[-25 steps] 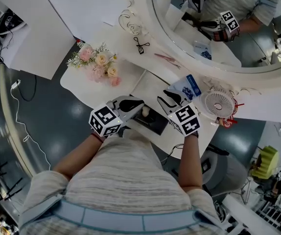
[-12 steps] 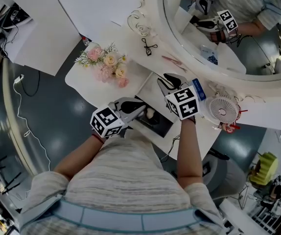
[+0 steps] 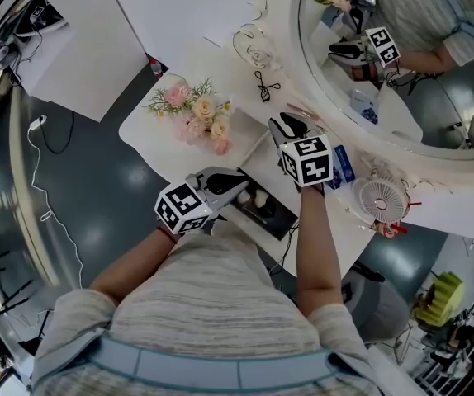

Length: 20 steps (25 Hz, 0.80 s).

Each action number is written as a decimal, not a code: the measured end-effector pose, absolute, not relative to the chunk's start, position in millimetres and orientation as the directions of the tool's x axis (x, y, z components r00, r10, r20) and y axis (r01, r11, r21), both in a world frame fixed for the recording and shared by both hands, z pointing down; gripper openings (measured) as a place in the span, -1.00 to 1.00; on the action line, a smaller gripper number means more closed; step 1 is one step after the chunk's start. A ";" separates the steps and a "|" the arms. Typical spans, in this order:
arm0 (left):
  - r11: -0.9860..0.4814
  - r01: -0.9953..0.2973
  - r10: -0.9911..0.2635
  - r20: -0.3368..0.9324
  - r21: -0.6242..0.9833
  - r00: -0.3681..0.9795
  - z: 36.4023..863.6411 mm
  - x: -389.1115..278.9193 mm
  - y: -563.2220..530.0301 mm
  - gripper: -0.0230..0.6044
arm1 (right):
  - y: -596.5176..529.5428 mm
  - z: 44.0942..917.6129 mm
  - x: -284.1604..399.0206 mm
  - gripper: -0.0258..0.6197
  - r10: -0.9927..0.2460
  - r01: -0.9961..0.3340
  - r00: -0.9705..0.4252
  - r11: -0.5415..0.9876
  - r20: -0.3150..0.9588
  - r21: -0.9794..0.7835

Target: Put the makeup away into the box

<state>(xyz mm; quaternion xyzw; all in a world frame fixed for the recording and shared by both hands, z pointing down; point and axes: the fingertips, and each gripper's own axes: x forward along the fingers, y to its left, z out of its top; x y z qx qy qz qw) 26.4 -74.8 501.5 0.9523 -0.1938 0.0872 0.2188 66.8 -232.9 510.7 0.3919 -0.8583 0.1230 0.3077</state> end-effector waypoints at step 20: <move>-0.803 -0.449 -0.362 0.279 0.390 0.889 508.5 1.3 -82.5 -0.88 | -309.5 558.7 53.7 -0.67 -0.624 -0.817 -0.401 0.575 0.670 0.048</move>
